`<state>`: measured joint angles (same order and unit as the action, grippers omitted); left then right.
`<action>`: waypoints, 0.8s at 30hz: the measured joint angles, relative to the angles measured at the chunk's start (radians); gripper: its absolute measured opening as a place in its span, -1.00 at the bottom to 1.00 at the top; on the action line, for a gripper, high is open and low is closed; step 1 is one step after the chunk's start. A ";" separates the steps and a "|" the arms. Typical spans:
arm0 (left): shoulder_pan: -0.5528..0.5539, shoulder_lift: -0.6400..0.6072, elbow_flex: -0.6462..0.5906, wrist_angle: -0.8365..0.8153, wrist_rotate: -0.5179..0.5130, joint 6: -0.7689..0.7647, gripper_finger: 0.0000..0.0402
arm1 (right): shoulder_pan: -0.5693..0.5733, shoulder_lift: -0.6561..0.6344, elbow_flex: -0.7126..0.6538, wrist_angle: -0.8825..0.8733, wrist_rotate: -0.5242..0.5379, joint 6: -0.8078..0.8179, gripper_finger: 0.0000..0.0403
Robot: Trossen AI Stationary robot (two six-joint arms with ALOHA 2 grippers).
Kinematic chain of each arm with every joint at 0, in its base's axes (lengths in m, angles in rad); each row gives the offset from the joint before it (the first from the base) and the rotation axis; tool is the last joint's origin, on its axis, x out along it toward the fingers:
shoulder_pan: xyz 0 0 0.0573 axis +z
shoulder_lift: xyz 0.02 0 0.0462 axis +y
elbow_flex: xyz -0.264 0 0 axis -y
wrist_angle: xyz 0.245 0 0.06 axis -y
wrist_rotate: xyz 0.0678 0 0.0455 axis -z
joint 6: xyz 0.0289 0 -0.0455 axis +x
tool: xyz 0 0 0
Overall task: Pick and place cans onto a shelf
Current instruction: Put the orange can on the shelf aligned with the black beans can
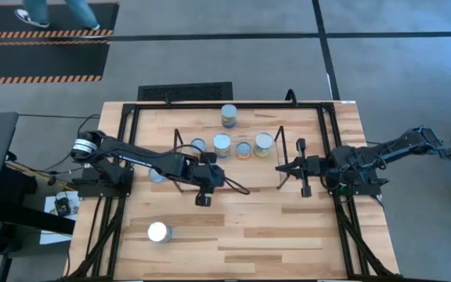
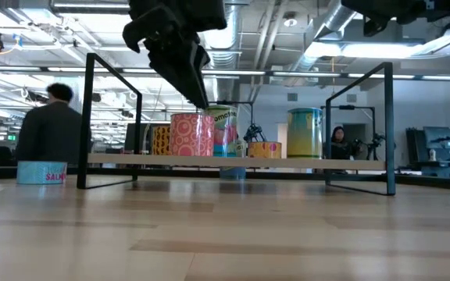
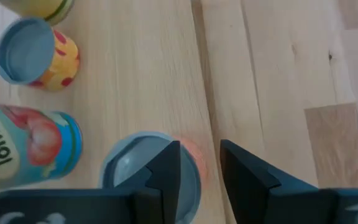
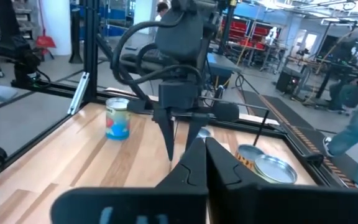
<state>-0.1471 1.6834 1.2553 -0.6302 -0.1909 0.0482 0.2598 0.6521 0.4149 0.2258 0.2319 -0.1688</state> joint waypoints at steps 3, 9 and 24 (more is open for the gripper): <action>0.000 0.005 0.001 -0.031 0.000 -0.023 -0.48 | 0.016 0.000 0.000 -0.001 0.016 -0.001 -0.98; 0.006 0.005 0.001 -0.041 0.004 -0.055 -0.48 | 0.038 0.000 0.000 0.004 0.040 -0.016 -0.97; 0.011 0.046 0.006 -0.064 -0.030 -0.046 -0.73 | 0.038 0.001 0.001 0.019 0.044 -0.023 -0.98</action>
<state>-0.1361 1.7293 1.2617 -0.6945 -0.2205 0.0026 0.2974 0.6531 0.4156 0.2444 0.2756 -0.1921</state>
